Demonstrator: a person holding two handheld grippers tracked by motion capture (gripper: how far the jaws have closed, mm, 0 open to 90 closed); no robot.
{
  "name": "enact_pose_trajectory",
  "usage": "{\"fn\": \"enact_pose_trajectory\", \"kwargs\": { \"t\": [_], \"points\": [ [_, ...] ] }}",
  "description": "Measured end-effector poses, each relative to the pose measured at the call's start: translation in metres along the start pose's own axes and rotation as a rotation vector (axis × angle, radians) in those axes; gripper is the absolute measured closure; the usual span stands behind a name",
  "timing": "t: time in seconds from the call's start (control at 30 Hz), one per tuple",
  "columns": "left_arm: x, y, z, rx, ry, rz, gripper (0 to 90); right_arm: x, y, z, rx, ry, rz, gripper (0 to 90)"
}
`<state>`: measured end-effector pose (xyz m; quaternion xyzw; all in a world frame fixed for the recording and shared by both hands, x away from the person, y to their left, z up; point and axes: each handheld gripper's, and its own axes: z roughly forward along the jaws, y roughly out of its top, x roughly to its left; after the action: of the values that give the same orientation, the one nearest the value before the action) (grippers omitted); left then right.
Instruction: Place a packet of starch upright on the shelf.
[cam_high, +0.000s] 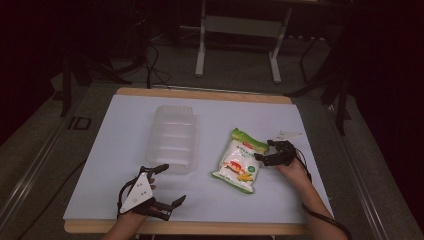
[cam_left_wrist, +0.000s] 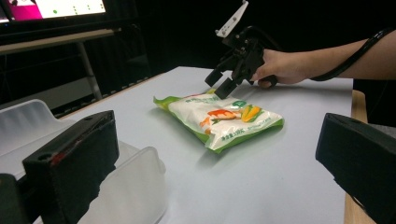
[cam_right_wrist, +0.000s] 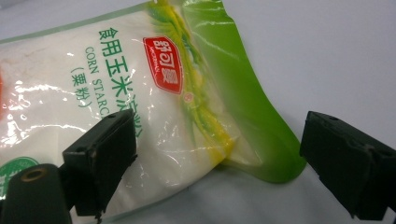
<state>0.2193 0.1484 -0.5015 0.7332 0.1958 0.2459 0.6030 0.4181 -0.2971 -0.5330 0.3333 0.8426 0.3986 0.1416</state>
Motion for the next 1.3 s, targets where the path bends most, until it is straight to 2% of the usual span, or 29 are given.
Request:
{"fn": "enact_pose_trajectory", "kwargs": {
  "t": [0.17, 0.4, 0.5, 0.73, 0.9, 1.0, 1.13, 1.17, 1.3],
  "points": [
    [0.0, 0.0, 0.001, 0.005, -0.005, 0.0, 0.0, -0.006, -0.004, 0.004, -0.002, 0.04, 0.037, 10.7],
    [-0.001, -0.001, 0.002, 0.009, -0.01, 0.002, 0.0, -0.004, -0.001, 0.006, 0.027, 0.039, 0.013, 10.8],
    [-0.001, -0.001, 0.003, 0.011, -0.012, 0.001, 0.0, -0.003, -0.001, 0.007, 0.032, 0.04, 0.017, 11.3],
    [-0.002, -0.001, 0.005, 0.017, -0.017, 0.005, 0.0, -0.001, -0.001, 0.004, 0.046, 0.079, 0.046, 28.0],
    [-0.003, -0.001, 0.005, 0.02, -0.018, 0.008, 0.0, 0.004, 0.0, 0.002, 0.055, 0.101, 0.045, 47.7],
    [-0.003, -0.001, 0.005, 0.02, -0.018, 0.008, 0.0, 0.005, 0.002, 0.001, 0.065, 0.098, 0.037, 55.3],
    [-0.003, -0.001, 0.006, 0.021, -0.019, 0.007, 0.0, 0.009, 0.006, 0.001, 0.086, 0.097, 0.03, 72.8],
    [-0.003, -0.001, 0.006, 0.021, -0.019, 0.009, 0.0, 0.01, 0.006, 0.001, 0.09, 0.082, 0.019, 77.1],
    [-0.003, -0.001, 0.005, 0.021, -0.017, 0.011, 0.0, 0.014, 0.01, 0.001, 0.11, 0.05, -0.005, 80.6]
  ]
}}
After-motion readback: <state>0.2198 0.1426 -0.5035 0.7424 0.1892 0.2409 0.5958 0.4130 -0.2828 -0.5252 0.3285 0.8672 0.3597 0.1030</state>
